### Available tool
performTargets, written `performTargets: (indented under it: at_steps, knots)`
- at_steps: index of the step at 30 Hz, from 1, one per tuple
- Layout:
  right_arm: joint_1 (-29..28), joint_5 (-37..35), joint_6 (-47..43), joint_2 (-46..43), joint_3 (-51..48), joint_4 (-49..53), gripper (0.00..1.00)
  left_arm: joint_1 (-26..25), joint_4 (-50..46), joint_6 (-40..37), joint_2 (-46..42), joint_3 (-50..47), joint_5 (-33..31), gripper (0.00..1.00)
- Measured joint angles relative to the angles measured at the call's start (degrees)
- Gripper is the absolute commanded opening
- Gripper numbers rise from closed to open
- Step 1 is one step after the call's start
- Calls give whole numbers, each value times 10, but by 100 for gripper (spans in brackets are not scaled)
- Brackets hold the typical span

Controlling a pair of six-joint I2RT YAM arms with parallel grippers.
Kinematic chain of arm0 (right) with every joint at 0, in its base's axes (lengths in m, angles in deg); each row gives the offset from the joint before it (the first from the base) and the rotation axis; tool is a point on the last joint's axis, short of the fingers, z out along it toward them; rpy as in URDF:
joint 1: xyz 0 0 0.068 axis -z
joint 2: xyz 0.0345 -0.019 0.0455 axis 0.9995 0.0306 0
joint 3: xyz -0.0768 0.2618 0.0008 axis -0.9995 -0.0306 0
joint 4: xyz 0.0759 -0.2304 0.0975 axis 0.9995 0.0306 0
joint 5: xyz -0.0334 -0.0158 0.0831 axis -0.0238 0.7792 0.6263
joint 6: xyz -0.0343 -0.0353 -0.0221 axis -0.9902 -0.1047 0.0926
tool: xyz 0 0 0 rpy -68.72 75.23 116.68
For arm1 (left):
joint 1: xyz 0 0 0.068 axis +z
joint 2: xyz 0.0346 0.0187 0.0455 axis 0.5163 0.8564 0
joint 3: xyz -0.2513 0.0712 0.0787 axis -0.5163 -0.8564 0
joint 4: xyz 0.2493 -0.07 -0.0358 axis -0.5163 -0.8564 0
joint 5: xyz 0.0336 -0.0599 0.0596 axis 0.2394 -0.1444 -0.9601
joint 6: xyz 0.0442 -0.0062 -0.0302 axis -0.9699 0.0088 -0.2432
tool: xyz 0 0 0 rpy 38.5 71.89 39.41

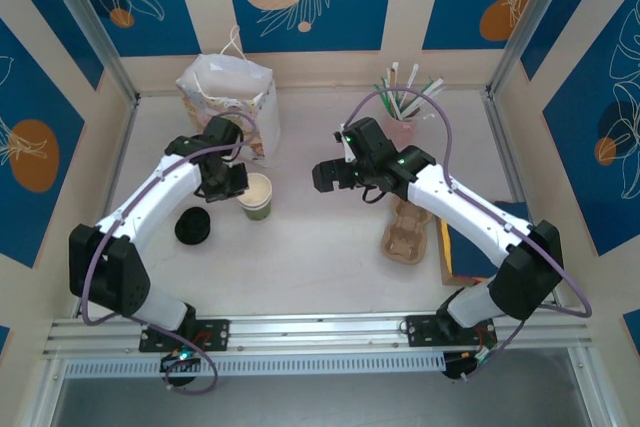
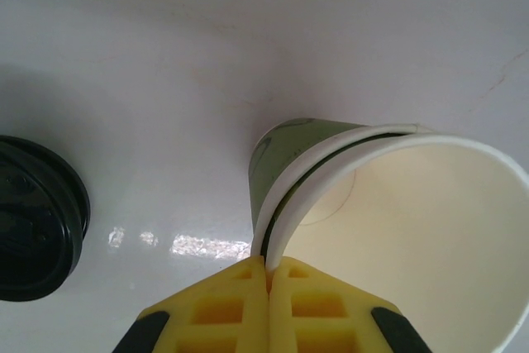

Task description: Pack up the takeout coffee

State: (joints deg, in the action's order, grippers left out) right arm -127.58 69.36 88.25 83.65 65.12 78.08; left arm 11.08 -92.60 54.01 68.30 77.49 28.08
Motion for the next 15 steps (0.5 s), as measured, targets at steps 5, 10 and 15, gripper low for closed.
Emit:
performTargets:
  at_steps: [5,10,15]
  knots:
    - [0,50,3,37,34,-3,99,15,4,-9,13,14,0,0]
    - [13,138,26,80,81,-17,95,15,10,-19,31,23,0,0]
    - [37,241,82,135,129,-44,76,15,13,-19,34,23,9,0]
